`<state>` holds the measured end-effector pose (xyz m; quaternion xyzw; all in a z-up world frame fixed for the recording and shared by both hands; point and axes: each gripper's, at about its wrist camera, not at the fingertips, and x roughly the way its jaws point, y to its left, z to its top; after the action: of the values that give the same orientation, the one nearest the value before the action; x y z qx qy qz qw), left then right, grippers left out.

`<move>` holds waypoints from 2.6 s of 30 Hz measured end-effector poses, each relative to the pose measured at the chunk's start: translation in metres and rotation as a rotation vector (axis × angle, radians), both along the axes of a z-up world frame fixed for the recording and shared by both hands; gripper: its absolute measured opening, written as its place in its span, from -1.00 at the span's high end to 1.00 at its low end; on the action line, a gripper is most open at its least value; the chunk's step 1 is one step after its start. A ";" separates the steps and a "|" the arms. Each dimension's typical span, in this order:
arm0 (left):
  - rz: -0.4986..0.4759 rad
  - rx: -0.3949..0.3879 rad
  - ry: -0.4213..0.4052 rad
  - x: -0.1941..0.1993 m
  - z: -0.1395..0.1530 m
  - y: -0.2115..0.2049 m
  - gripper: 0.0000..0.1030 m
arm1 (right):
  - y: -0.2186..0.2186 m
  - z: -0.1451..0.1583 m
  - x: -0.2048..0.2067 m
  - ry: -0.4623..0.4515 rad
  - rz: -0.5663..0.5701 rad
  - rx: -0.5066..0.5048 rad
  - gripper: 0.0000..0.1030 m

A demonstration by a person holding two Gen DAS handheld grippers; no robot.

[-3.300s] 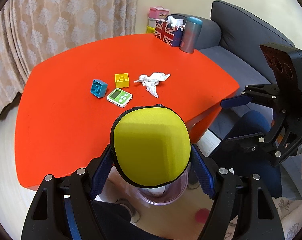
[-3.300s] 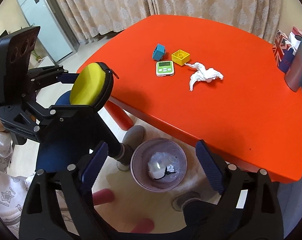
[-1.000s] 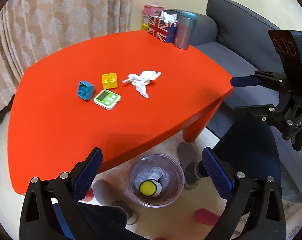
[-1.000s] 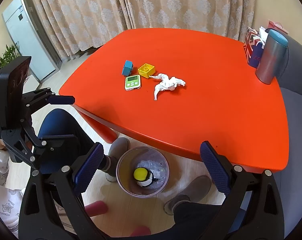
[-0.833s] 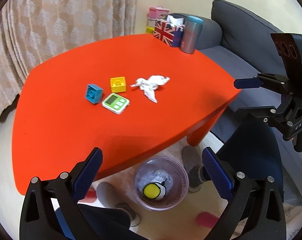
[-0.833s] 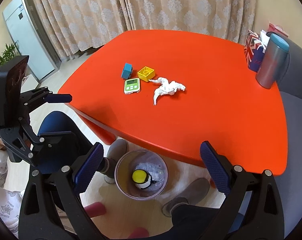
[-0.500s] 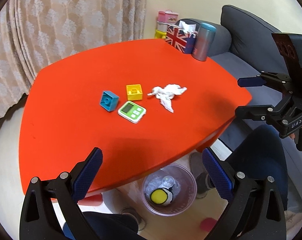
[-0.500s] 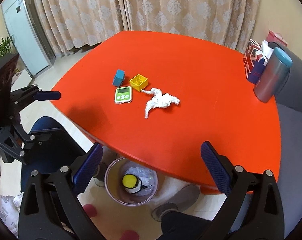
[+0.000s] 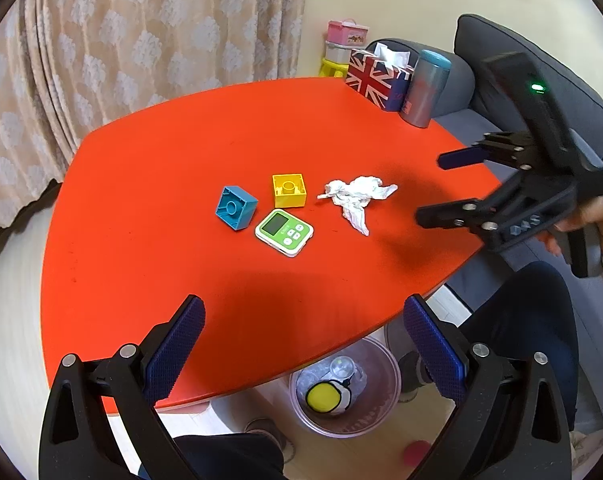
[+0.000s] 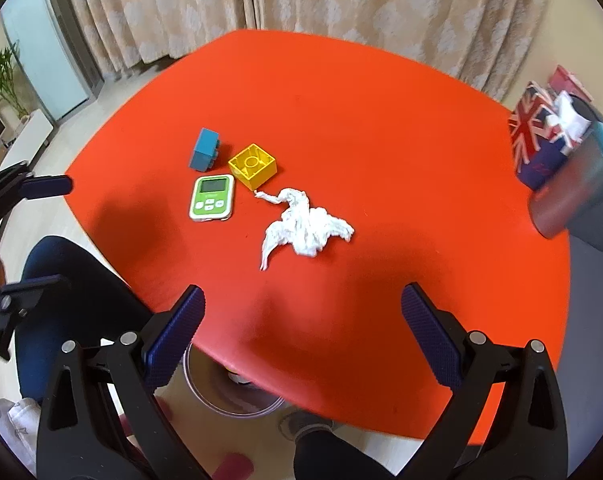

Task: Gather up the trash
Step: 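Grasp the white tissue with the right tool and lift it, then grasp the teal block with the left tool while the right tool holds the tissue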

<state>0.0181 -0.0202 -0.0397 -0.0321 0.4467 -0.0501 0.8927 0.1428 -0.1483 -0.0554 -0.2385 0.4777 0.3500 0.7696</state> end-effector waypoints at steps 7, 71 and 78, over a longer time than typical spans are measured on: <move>0.010 -0.007 0.010 0.003 -0.002 0.005 -0.85 | 0.025 -0.027 0.026 0.049 0.037 -0.069 -0.88; -0.024 0.021 0.086 0.108 -0.036 0.055 -0.85 | -0.007 0.026 0.027 0.009 -0.022 0.129 0.96; -0.051 0.005 0.111 0.125 -0.046 0.062 -0.62 | -0.010 0.026 0.030 0.014 -0.035 0.129 0.96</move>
<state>0.1430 0.0415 -0.0852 -0.0213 0.4961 -0.0699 0.8652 0.1726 -0.1579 -0.0293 -0.1775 0.4635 0.3682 0.7862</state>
